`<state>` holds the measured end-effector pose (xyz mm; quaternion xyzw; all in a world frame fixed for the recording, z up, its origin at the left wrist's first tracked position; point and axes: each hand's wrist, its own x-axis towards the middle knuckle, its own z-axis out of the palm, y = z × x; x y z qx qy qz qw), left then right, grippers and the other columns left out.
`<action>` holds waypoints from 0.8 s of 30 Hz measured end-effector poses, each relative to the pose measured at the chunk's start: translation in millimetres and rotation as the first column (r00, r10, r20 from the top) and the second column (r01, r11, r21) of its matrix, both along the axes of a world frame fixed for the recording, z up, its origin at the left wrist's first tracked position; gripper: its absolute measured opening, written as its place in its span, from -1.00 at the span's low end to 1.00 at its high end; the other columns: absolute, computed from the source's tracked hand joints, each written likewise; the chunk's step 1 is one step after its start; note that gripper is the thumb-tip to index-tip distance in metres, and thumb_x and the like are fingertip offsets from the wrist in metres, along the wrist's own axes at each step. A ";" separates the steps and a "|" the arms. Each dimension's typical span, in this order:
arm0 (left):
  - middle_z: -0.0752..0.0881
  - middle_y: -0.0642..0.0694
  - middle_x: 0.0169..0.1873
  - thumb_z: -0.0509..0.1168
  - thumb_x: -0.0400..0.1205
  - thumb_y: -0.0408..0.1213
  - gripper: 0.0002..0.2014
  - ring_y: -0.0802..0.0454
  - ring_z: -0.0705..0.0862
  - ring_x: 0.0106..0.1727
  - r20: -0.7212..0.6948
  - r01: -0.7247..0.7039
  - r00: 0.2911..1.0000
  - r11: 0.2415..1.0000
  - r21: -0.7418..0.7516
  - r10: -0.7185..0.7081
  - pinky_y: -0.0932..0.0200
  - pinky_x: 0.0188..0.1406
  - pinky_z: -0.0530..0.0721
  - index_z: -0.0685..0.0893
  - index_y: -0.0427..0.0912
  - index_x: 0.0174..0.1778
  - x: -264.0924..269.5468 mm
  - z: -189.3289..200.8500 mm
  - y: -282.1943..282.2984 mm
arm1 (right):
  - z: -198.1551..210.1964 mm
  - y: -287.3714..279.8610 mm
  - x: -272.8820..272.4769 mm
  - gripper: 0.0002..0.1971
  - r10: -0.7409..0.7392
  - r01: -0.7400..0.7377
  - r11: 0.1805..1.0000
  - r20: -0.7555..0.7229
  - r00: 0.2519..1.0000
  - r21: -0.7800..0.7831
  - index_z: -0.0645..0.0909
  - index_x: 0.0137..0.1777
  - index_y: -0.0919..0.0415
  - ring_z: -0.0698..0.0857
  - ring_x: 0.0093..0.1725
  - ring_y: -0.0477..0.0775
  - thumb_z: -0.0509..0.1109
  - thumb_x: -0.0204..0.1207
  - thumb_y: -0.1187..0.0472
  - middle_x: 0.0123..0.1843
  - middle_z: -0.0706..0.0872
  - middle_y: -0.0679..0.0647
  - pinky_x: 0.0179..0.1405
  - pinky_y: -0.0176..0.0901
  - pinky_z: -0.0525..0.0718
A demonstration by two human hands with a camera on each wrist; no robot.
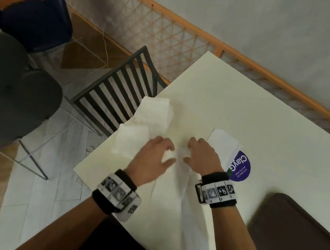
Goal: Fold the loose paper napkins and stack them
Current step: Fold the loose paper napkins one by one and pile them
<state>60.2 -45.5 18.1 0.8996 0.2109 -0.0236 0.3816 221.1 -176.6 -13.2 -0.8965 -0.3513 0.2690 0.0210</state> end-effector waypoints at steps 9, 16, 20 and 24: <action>0.26 -0.27 0.59 0.58 0.66 -0.03 -0.23 -0.26 0.27 0.69 -0.206 0.056 0.978 0.975 0.216 -0.011 0.00 0.75 0.26 0.35 -0.15 0.68 -12.4 -56.9 -53.7 | -15.5 -27.1 -8.3 -0.79 -0.185 0.225 0.918 -0.149 0.971 0.326 0.64 0.03 0.09 0.68 0.04 0.20 0.65 0.61 0.15 -0.04 0.71 0.07 0.07 0.09 0.69; 0.58 -0.15 0.38 0.56 0.69 -0.36 -0.29 0.06 0.80 0.03 0.107 -0.313 0.931 0.914 -0.259 0.350 0.13 0.12 0.83 0.37 0.03 0.68 6.4 -52.0 -38.6 | 6.7 -45.3 -6.7 -0.84 -0.202 0.351 0.782 -0.323 0.925 0.516 0.84 0.04 0.08 0.90 -0.18 0.03 0.72 0.55 0.29 -0.17 0.85 -0.05 -0.04 -0.16 0.79; 0.78 -0.03 0.04 0.53 0.74 -0.30 -0.61 0.13 0.81 -0.04 0.242 -0.273 0.910 0.926 -0.261 0.337 0.20 0.01 0.81 0.64 0.04 0.44 14.6 -38.4 -31.6 | 22.8 -53.1 -9.6 -0.73 -0.235 0.485 0.686 -0.466 0.853 0.543 0.83 0.11 0.04 0.93 -0.19 -0.01 0.76 0.52 0.32 -0.10 0.88 0.04 -0.10 -0.34 0.81; 0.80 0.00 -0.29 0.50 0.76 -0.29 -0.92 0.07 0.82 -0.26 0.246 -0.301 0.900 0.921 -0.247 0.360 0.04 -0.13 0.85 0.76 -0.05 0.11 12.1 -30.7 -27.1 | 25.4 -52.7 -17.1 -0.79 -0.296 0.561 0.601 -0.494 0.818 0.569 0.82 0.00 0.13 0.93 -0.28 0.09 0.77 0.50 0.35 -0.16 0.90 0.07 -0.09 -0.12 0.92</action>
